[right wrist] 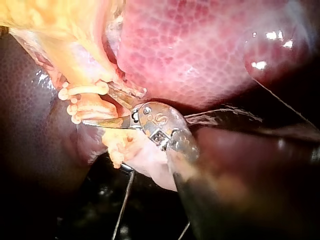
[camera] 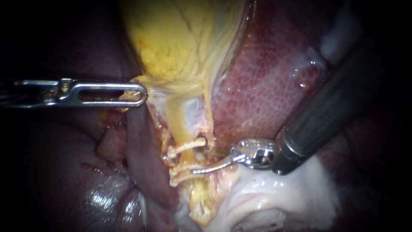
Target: Go to the cutting position left tube
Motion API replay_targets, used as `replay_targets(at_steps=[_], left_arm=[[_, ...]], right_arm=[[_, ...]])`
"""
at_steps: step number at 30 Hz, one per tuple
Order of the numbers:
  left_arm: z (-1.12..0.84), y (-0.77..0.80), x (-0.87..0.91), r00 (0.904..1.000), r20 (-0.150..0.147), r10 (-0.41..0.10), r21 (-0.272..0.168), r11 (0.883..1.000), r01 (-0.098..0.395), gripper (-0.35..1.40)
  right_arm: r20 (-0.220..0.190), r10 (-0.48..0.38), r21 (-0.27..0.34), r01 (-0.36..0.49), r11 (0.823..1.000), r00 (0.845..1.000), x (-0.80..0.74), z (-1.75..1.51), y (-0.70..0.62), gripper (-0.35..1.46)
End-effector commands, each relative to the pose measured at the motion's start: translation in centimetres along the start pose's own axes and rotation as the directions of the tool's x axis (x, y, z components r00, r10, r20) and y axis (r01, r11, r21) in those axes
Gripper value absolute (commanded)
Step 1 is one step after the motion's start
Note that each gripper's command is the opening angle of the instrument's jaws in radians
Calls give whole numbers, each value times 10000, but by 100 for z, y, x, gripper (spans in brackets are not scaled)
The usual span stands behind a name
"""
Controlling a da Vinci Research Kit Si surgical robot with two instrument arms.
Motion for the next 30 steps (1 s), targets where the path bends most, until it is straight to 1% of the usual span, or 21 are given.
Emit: replay_targets(at_steps=[1, 6, 9, 13, 15, 20, 24, 30], left_arm=[[0, 1, 0, 10000, -2, 1, 0, 10000, -1, -35], [1, 5, -1, 10000, -4, 3, 3, 10000, -3, -35], [2, 8, -1, 10000, -2, 7, 1, 10000, -7, -35], [4, 13, -1, 10000, 1, 13, -2, 10000, -13, -35], [5, 14, -1, 10000, 2, 13, -3, 10000, -13, -35], [8, 15, -1, 10000, 12, 15, -15, 10000, -15, -35], [14, 16, 1, 10000, 38, 25, -47, 10000, -25, -35], [22, 18, 3, 10000, 79, 42, -101, 9999, -41, -35]], right_arm=[[-30, 53, 136, -52, 9999, 10000, 1, 1, -1, 142], [-277, 117, 834, -94, 9965, 9995, 6, 4, -9, 138], [-242, 142, 1090, -115, 9940, 9996, 10, 8, -13, 137], [-323, 199, 1481, -149, 9889, 9993, 16, 17, -11, 135], [-299, 199, 1643, -148, 9863, 9994, 19, 22, -10, 135], [-454, 285, 1879, -194, 9820, 9986, 23, 29, -7, 135], [-461, 286, 1863, -195, 9823, 9985, 26, 35, -6, 135], [-526, 325, 1882, -221, 9819, 9981, 26, 45, -4, 133]])
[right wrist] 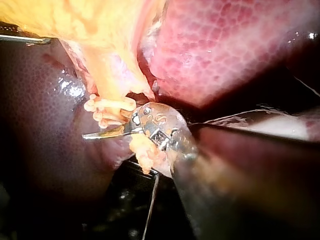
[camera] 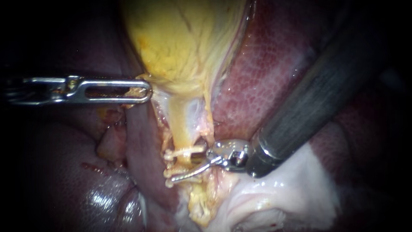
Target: Go to the cutting position left tube
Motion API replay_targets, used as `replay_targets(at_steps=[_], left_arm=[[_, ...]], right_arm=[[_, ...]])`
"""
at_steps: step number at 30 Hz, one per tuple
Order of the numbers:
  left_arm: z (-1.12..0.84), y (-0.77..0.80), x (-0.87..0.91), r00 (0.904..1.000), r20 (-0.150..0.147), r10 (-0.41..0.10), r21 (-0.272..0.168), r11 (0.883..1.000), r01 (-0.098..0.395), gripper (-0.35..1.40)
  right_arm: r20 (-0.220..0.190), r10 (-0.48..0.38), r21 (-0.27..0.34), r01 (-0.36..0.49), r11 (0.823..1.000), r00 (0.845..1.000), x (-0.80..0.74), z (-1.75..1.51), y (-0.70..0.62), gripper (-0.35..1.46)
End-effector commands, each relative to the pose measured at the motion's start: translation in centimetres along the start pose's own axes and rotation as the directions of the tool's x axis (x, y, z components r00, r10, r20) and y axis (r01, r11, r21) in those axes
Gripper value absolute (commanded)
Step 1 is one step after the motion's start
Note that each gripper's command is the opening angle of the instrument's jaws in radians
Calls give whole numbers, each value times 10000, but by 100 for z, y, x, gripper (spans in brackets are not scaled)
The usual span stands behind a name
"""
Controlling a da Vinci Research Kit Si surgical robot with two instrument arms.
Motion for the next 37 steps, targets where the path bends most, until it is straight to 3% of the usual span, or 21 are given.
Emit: replay_targets(at_steps=[1, 13, 37], left_arm=[[1, 1, 0, 10000, 10, 7, -20, 10000, -7, -35], [9, 0, 1, 10000, 10, 15, -6, 10000, -15, -35], [8, 0, 1, 10000, 10, 12, -6, 10000, -12, -35]], right_arm=[[-17, 9, 4, -9, 10000, 10000, 0, 3, 1, 133], [-218, -8, 61, 9, 10000, 9998, 10, 22, 9, 133], [-162, -34, 153, 37, 9999, 9999, 10, 22, 9, 133]])
